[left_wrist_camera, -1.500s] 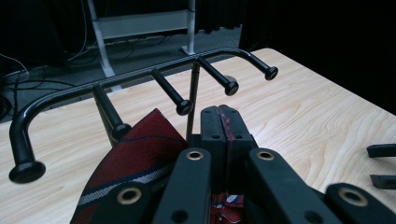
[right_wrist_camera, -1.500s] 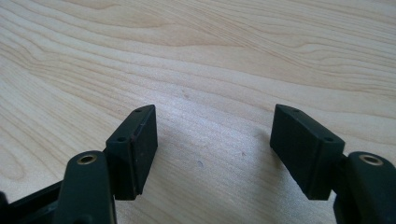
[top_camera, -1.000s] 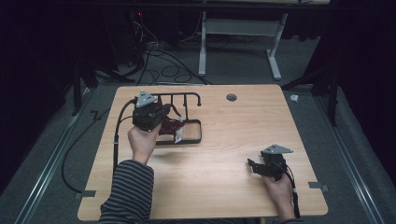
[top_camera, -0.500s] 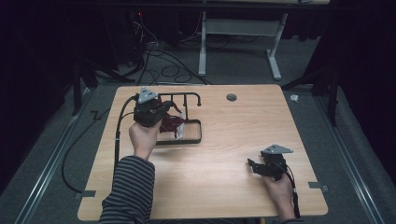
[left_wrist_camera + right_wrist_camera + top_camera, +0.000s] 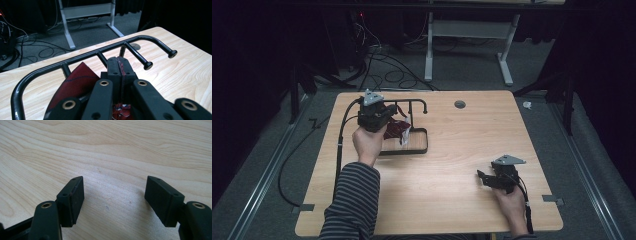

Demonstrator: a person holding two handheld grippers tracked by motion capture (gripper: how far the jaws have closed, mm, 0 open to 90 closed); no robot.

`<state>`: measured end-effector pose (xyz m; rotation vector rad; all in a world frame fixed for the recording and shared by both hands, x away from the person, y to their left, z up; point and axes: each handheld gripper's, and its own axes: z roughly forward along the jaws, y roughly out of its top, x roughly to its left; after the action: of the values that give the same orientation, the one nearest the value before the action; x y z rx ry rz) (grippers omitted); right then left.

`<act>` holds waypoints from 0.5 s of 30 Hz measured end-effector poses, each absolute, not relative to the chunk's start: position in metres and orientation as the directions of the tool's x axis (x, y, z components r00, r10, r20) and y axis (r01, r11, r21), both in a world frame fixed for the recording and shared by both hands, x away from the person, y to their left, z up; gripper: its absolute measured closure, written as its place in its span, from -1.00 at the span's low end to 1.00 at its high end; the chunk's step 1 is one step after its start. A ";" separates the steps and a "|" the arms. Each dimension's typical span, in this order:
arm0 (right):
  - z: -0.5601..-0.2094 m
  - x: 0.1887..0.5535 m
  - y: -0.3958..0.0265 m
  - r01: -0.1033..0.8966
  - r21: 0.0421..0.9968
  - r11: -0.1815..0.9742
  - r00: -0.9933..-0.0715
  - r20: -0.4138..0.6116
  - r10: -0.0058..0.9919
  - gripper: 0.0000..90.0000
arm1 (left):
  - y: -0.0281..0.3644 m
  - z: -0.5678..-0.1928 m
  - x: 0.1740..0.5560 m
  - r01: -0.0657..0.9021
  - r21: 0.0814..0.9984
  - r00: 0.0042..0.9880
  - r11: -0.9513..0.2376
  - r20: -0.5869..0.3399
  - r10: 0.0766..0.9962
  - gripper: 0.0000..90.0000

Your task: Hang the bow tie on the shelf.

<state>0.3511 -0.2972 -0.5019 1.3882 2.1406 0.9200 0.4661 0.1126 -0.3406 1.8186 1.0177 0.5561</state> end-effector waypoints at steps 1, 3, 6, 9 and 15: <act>-0.502 0.351 -0.297 0.630 0.724 0.281 -0.409 0.003 0.912 -0.26 | 0.113 -0.341 0.467 0.406 0.891 0.546 -0.204 -0.058 0.836 0.99; -0.502 0.351 -0.297 0.630 0.723 0.282 -0.410 0.002 0.912 -0.26 | 0.114 -0.342 0.469 0.411 0.889 0.541 -0.203 -0.059 0.839 0.99; -0.502 0.351 -0.297 0.630 0.724 0.280 -0.409 0.003 0.912 -0.26 | 0.115 -0.343 0.471 0.416 0.886 0.536 -0.203 -0.059 0.842 0.99; -0.502 0.351 -0.297 0.630 0.724 0.281 -0.409 0.003 0.912 -0.26 | 0.114 -0.343 0.471 0.416 0.887 0.533 -0.200 -0.060 0.844 0.98; -0.502 0.351 -0.297 0.630 0.723 0.282 -0.410 0.002 0.912 -0.26 | 0.115 -0.343 0.471 0.416 0.888 0.538 -0.197 -0.066 0.840 0.89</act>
<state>0.3510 -0.2972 -0.5018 1.3869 2.1424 0.9183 0.4712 0.1149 -0.3427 1.8126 1.0393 0.5524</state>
